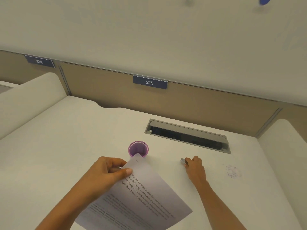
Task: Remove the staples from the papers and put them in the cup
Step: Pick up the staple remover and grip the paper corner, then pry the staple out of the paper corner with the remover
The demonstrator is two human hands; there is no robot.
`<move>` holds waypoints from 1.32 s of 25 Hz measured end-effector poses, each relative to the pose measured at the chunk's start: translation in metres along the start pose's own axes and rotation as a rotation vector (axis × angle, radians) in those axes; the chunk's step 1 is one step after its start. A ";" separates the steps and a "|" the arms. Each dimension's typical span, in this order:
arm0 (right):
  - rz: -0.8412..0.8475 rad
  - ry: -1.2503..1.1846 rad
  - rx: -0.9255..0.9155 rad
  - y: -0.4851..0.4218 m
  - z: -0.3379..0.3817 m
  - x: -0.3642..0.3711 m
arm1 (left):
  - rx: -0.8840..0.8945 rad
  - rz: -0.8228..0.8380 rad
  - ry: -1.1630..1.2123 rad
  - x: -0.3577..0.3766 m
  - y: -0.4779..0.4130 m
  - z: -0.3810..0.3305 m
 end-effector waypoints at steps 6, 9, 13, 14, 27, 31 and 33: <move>-0.017 0.062 -0.042 -0.009 -0.003 0.014 | -0.030 0.011 -0.002 0.002 -0.012 -0.006; 0.016 0.137 -0.052 -0.009 -0.002 0.010 | -0.029 0.022 0.000 0.003 -0.016 -0.009; -0.027 -0.063 0.037 -0.005 0.017 -0.024 | 0.002 0.016 0.009 0.002 -0.016 -0.012; -0.098 -0.209 0.036 -0.002 0.029 -0.040 | 0.013 0.016 0.015 0.002 -0.016 -0.013; -0.099 -0.950 -0.366 0.124 0.175 -0.232 | 0.208 0.083 -0.057 0.016 0.012 -0.028; -0.132 -0.975 -0.361 0.134 0.180 -0.238 | 0.248 0.083 -0.037 0.012 0.020 -0.028; -0.137 -0.985 -0.350 0.137 0.183 -0.241 | 0.253 0.085 -0.026 0.011 0.024 -0.029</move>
Point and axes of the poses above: each hand's wrist, its own y-axis away from the middle knuckle, its own x-axis out of the palm, z = x × y, the point moved 1 cm from there along -y, towards the middle knuckle, and after that the axes turned 13 degrees about -x, right-handed, at the moved point
